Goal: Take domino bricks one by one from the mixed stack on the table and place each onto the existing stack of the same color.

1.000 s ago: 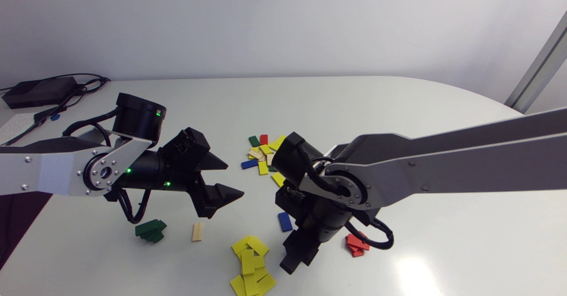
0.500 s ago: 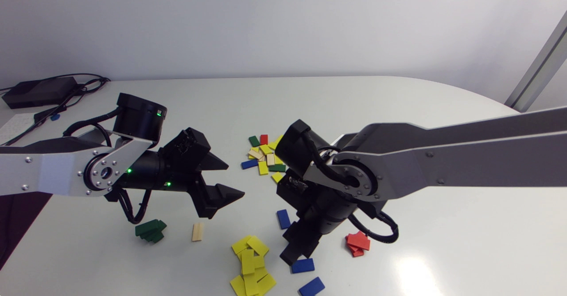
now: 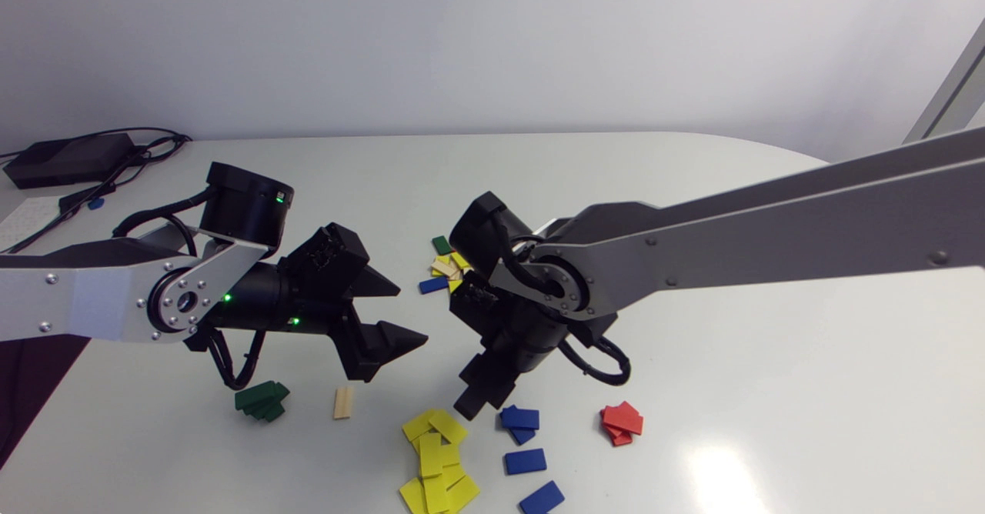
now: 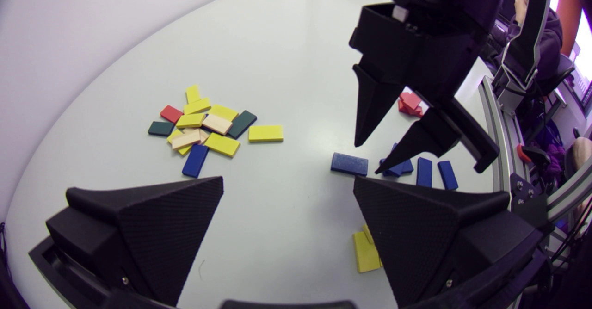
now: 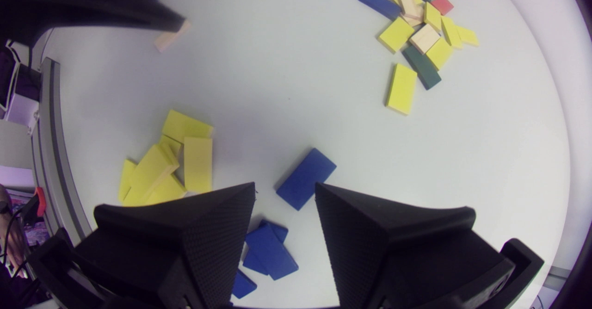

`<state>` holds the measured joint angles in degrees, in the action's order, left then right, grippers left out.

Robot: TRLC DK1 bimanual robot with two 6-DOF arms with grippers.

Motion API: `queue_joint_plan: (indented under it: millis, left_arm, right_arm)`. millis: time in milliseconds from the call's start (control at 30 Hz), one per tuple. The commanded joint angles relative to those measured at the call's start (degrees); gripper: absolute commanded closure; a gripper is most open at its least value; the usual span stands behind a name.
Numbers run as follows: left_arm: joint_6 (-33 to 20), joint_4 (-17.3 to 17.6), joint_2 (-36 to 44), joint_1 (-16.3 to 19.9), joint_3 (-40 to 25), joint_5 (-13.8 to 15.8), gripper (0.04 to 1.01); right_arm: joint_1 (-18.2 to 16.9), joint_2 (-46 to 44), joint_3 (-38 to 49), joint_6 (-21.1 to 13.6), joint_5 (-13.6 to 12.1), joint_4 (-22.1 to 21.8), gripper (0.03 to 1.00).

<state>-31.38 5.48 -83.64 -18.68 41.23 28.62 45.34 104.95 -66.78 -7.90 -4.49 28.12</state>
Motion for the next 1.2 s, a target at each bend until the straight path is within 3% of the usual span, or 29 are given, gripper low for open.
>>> queue_joint_plan:
  millis: [0, 367, 467, 1167]
  left_arm:
    - [1.58, -0.47, 0.49, -0.40, -0.10, -0.06, 0.039]
    - [1.49, -0.11, 0.32, -0.04, 0.60, -0.06, 0.039]
    - [1.40, -0.11, -0.21, 0.13, 0.95, -0.06, 0.039]
    - [1.32, -0.29, -1.27, 0.22, 0.95, 0.03, 0.039]
  right_arm:
    - [-0.52, 3.34, -3.44, -1.33, -0.25, 0.53, 0.564]
    - [-3.77, 11.68, -11.88, -2.12, -2.72, 5.10, 0.567]
    - [-4.47, 12.30, -12.23, -2.21, -3.15, 6.42, 0.623]
    - [-3.42, 13.18, -11.44, -2.73, -3.51, 8.53, 0.697]
